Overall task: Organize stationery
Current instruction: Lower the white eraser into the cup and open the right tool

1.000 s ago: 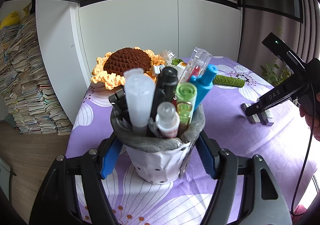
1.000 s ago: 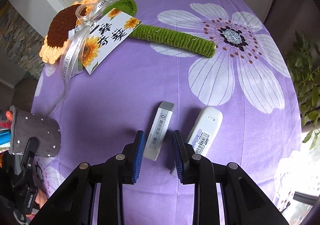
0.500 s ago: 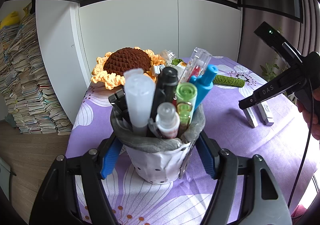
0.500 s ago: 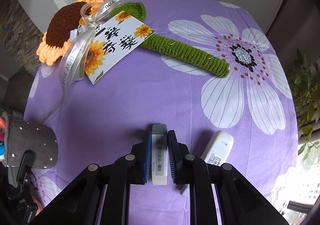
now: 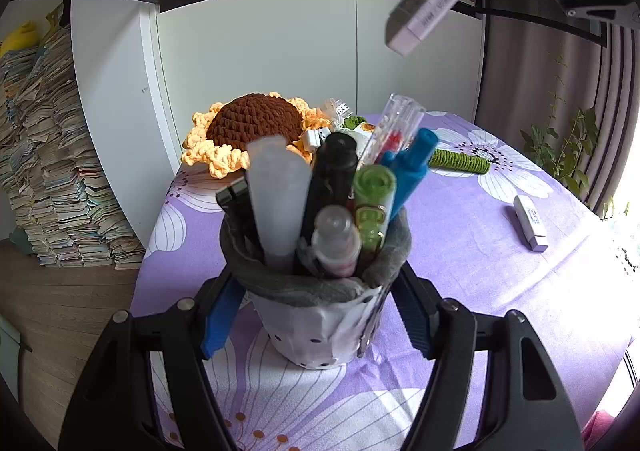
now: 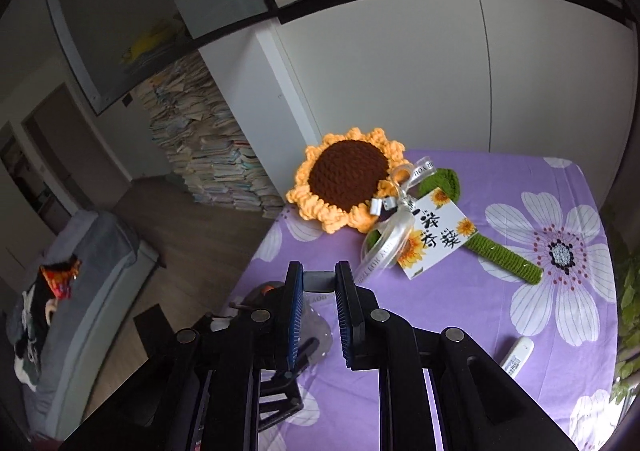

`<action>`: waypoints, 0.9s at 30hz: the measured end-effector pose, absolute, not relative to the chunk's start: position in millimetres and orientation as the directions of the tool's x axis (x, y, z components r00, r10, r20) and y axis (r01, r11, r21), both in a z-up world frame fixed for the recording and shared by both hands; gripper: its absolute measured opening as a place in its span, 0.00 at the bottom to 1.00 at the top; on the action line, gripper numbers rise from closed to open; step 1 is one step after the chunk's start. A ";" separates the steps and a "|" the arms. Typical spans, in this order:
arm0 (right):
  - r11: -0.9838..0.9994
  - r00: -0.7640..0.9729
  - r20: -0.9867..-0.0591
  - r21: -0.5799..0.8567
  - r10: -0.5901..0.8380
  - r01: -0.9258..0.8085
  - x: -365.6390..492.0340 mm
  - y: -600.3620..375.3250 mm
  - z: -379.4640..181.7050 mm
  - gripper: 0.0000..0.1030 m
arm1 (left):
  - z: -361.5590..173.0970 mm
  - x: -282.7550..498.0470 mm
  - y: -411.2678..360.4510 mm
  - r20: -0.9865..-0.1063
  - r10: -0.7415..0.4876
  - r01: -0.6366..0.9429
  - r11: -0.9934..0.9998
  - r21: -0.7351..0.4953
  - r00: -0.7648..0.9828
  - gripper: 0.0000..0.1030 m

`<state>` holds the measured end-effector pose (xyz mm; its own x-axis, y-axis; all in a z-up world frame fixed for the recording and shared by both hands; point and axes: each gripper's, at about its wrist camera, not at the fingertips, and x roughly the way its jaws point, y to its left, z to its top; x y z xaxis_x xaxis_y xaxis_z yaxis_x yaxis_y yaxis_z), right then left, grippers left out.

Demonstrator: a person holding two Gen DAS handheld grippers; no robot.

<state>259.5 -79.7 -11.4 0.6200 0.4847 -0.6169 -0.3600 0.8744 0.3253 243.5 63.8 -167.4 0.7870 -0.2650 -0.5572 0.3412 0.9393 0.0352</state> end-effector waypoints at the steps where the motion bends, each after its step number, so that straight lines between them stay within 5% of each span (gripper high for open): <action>1: 0.867 0.619 -0.608 0.319 0.498 -0.383 256.3 -72.2 -6.3 0.17 | -167.4 243.6 63.8 -0.558 -0.265 0.341 0.939 0.035 0.787 0.67; 15: 0.843 0.443 -0.747 0.292 0.496 -0.452 279.9 -11.3 -57.9 0.17 | -167.9 243.3 64.3 -0.558 -0.265 0.341 0.939 0.034 0.786 0.67; 27: 0.820 0.461 -0.703 0.321 0.542 -0.474 271.2 -19.4 -46.8 0.17 | -167.4 244.2 63.8 -0.561 -0.265 0.341 0.939 0.033 0.784 0.67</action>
